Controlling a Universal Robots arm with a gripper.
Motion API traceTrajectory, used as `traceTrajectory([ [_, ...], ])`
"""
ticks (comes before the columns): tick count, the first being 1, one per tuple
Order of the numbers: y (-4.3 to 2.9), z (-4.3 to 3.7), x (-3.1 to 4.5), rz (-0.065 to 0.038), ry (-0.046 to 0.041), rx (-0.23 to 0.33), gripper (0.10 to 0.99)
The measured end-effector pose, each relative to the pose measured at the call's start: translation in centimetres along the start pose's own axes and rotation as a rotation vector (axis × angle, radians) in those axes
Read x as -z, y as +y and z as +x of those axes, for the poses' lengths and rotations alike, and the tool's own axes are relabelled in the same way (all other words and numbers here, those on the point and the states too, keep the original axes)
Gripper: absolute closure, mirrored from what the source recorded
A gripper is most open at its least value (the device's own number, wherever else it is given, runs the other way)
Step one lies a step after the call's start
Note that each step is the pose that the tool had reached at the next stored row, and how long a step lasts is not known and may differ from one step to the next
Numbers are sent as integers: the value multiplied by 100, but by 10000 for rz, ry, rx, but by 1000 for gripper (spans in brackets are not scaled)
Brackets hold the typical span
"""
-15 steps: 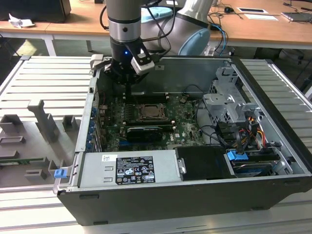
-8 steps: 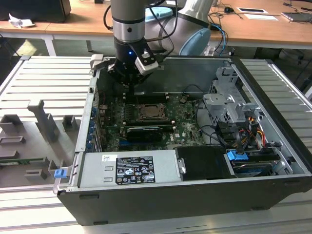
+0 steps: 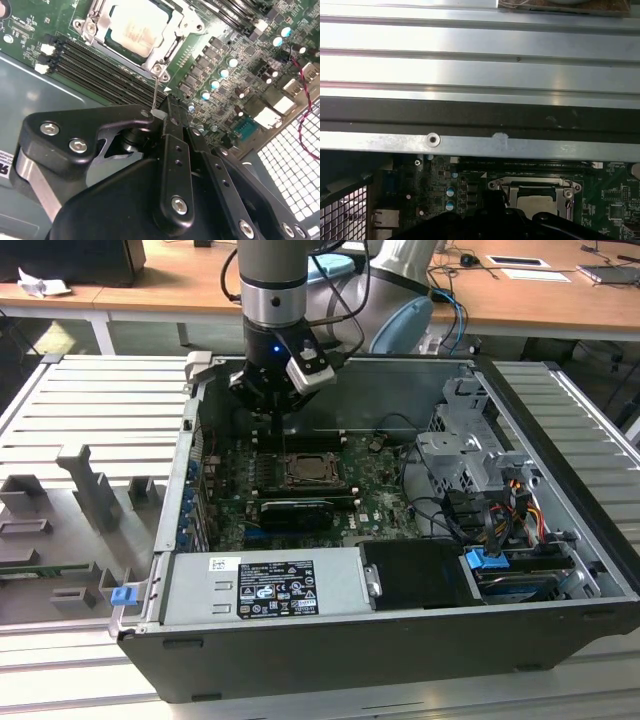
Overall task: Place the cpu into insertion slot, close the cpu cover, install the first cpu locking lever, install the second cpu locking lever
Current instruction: 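Install the first cpu locking lever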
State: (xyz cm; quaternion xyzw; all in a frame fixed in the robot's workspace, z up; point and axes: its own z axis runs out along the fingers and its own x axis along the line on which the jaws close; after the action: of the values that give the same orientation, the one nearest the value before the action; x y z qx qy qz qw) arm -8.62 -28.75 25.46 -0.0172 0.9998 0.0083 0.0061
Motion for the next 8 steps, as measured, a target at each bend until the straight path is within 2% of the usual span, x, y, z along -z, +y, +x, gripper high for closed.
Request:
traceTrajectory([
  [8,-3,-87,-5,0,0,0,980],
])
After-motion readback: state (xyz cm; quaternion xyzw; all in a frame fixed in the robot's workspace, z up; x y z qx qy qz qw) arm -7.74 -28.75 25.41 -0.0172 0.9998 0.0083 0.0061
